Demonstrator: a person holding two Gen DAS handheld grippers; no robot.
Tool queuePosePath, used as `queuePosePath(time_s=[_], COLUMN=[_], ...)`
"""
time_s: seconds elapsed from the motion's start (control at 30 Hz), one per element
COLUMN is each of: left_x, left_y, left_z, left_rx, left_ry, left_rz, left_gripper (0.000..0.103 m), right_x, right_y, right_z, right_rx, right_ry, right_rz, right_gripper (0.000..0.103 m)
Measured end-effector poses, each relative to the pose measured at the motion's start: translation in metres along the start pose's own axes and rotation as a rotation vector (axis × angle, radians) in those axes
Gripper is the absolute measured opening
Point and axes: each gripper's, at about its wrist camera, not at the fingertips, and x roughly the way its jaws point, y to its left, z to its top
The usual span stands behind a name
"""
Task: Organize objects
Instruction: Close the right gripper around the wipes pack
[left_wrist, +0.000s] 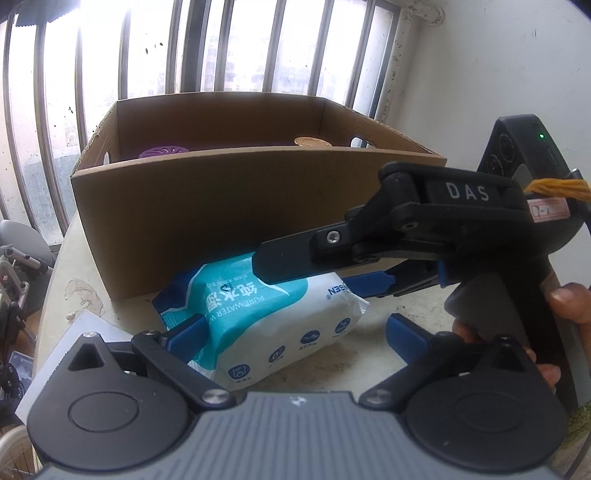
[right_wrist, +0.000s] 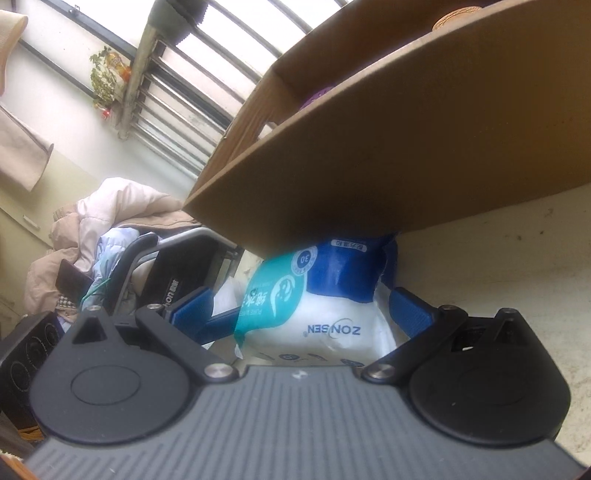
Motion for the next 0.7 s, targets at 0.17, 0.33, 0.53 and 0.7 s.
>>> queuePosePath(time_s=[0.17,0.33,0.53,0.7], left_x=[-0.002,-0.002,0.0,0.004], left_y=[-0.004,-0.019,-0.036,-0.051], left_z=[-0.003,-0.005,-0.008,-0.012], left_rx=[0.005,0.037,0.052,0.088], left_ry=[0.002,0.013,0.016,0.014], left_rz=[-0.011,-0.048,-0.111,-0.16], left_gripper=[0.103,0.103,0.103,0.103], right_x=[0.001,-0.009,-0.034,-0.055], right_y=[0.001,-0.003,-0.014,-0.023], right_z=[0.001,-0.002,-0.01,-0.018], right_rx=[0.006,0.014,0.043,0.067], right_ry=[0.014,0.003,-0.022,-0.058], right_rz=[0.013,-0.003,-0.034,-0.078], right_gripper=[0.103,0.103,0.103,0.103])
